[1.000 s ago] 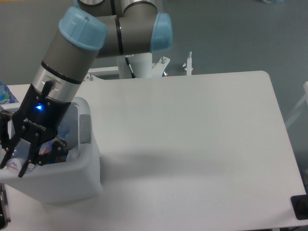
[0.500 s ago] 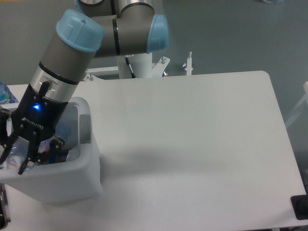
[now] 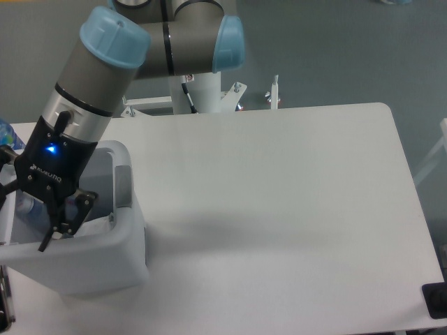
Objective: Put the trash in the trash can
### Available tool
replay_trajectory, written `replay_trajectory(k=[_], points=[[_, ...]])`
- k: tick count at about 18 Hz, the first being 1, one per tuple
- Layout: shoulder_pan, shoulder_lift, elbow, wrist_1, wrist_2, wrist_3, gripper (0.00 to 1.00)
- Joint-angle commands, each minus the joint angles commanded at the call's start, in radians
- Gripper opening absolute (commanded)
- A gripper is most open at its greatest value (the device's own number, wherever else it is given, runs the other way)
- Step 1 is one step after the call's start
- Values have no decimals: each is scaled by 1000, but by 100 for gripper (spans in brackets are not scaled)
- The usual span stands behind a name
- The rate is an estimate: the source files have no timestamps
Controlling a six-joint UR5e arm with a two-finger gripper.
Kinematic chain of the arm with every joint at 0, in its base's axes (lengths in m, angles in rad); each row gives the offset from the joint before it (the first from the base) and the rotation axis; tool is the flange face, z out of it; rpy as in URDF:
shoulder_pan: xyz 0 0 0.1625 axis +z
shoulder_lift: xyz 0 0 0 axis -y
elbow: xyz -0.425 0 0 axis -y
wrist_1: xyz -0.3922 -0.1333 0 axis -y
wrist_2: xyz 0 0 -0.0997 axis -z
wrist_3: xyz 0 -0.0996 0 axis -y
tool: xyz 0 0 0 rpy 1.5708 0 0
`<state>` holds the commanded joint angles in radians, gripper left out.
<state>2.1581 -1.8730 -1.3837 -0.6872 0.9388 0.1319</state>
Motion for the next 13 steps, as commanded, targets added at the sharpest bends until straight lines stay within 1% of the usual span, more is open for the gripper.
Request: replay_trajectory(k=[3, 5, 9, 10, 12, 13], points=[[51, 11, 17, -2, 6, 3, 100], [107, 11, 26, -3, 20, 8, 100], [221, 31, 41, -5, 136, 17, 100], [247, 34, 40, -8, 152, 29, 100], [305, 49, 34, -12, 156, 107, 100], [318, 52, 32, -14, 163, 148, 100]])
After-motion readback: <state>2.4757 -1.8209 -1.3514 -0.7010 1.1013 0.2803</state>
